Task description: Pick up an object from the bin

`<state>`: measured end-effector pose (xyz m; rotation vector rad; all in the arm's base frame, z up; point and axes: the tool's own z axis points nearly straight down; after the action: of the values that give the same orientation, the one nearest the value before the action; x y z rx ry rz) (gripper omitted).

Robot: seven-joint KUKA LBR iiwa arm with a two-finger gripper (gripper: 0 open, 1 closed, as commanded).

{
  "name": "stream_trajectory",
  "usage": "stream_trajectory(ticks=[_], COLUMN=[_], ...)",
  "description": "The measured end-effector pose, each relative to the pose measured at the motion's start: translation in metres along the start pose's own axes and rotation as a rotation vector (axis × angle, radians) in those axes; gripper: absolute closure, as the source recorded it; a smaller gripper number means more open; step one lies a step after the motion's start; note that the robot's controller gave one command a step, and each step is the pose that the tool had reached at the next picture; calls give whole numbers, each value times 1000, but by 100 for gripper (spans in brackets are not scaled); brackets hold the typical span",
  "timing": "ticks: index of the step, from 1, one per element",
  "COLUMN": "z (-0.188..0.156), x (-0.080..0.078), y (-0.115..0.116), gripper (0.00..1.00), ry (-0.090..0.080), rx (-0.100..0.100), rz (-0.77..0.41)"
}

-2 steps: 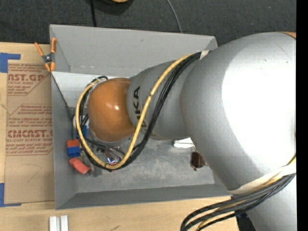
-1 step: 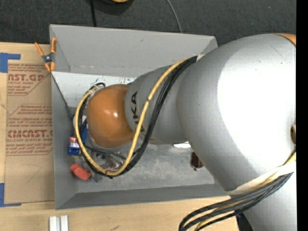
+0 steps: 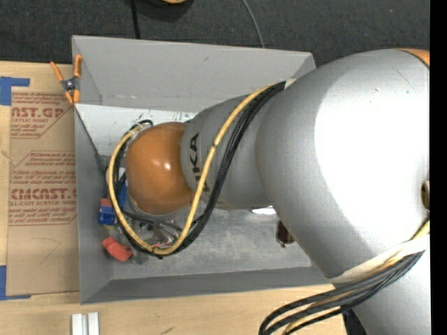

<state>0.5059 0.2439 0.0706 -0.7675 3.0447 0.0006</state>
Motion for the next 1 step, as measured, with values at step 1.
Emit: stream_trajectory(ticks=[1], z=[0], x=[0], y=[0], gripper=[100], ry=[0], rx=[0], rz=[0])
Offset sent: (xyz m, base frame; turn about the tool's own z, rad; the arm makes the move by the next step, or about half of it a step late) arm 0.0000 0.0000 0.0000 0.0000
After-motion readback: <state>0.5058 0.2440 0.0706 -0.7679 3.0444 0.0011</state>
